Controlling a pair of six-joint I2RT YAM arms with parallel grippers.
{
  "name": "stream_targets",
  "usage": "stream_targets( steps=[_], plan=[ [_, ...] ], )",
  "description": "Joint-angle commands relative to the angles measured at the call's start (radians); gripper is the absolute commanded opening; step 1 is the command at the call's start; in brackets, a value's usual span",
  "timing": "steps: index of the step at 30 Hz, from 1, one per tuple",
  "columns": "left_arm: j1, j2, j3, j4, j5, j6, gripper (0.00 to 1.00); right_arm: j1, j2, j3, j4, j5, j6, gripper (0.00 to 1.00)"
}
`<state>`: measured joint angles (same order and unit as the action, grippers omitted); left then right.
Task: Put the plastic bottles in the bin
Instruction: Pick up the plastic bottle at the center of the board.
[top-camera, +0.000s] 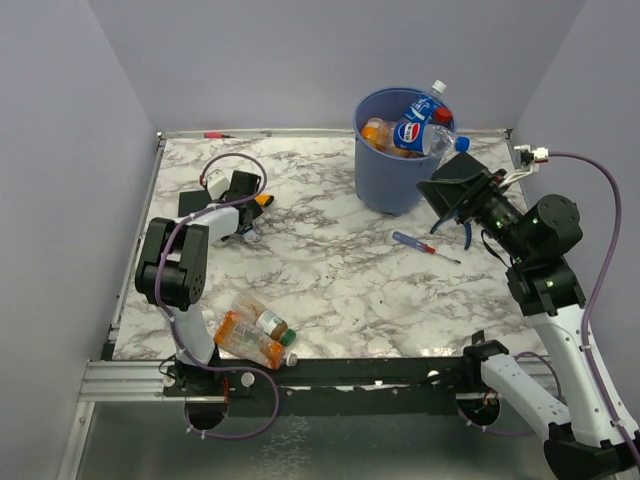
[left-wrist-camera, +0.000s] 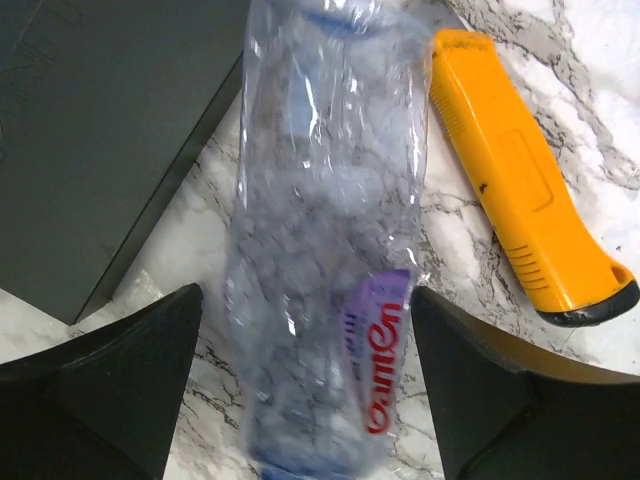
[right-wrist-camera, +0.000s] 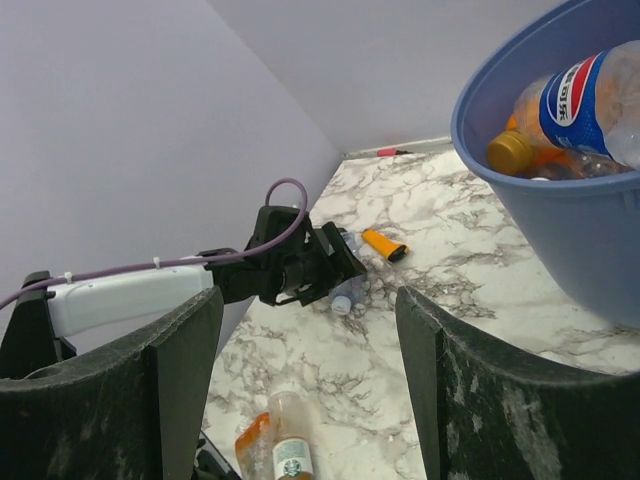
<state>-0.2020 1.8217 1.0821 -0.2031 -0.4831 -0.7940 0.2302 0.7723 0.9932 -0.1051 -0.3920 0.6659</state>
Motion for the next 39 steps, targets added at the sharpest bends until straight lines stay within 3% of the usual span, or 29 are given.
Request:
stream_targets(
  steps=[1, 6, 10, 15, 18, 22, 24, 25, 26, 28, 39],
  plan=[
    [0.005, 0.039, -0.031, 0.005, 0.037, -0.011, 0.8, 0.006, 0.001, 0.047, -0.021, -0.031, -0.001, 0.73],
    [0.005, 0.01, -0.061, 0.04, 0.08, -0.017, 0.46, 0.006, 0.014, 0.065, -0.037, -0.055, -0.009, 0.73],
    [0.003, -0.095, -0.071, 0.061, 0.177, -0.007, 0.31, 0.006, 0.063, 0.092, -0.04, -0.13, -0.012, 0.73],
    [-0.071, -0.325, -0.135, 0.283, 0.411, 0.037, 0.25, 0.039, 0.171, 0.153, -0.053, -0.202, -0.03, 0.74],
    [-0.185, -0.477, -0.219, 0.522, 0.517, 0.118, 0.24, 0.18, 0.238, 0.218, -0.095, -0.077, -0.099, 0.74],
    [-0.34, -0.588, -0.248, 0.647, 0.601, 0.262, 0.2, 0.324, 0.333, 0.292, -0.092, 0.065, -0.132, 0.76],
    [-0.389, -0.631, -0.273, 0.708, 0.648, 0.293, 0.19, 0.347, 0.369, 0.311, -0.069, 0.082, -0.135, 0.81],
    [-0.409, -0.65, -0.29, 0.74, 0.673, 0.305, 0.18, 0.358, 0.387, 0.328, -0.067, 0.091, -0.14, 0.88],
    [-0.427, -0.669, -0.306, 0.761, 0.691, 0.318, 0.18, 0.369, 0.405, 0.346, -0.069, 0.094, -0.147, 0.96],
    [-0.464, -0.699, -0.321, 0.771, 0.716, 0.353, 0.17, 0.392, 0.437, 0.385, -0.081, 0.113, -0.155, 0.99],
    [-0.537, -0.793, -0.371, 0.776, 0.708, 0.391, 0.13, 0.514, 0.548, 0.496, -0.177, 0.303, -0.169, 0.99]
  ],
)
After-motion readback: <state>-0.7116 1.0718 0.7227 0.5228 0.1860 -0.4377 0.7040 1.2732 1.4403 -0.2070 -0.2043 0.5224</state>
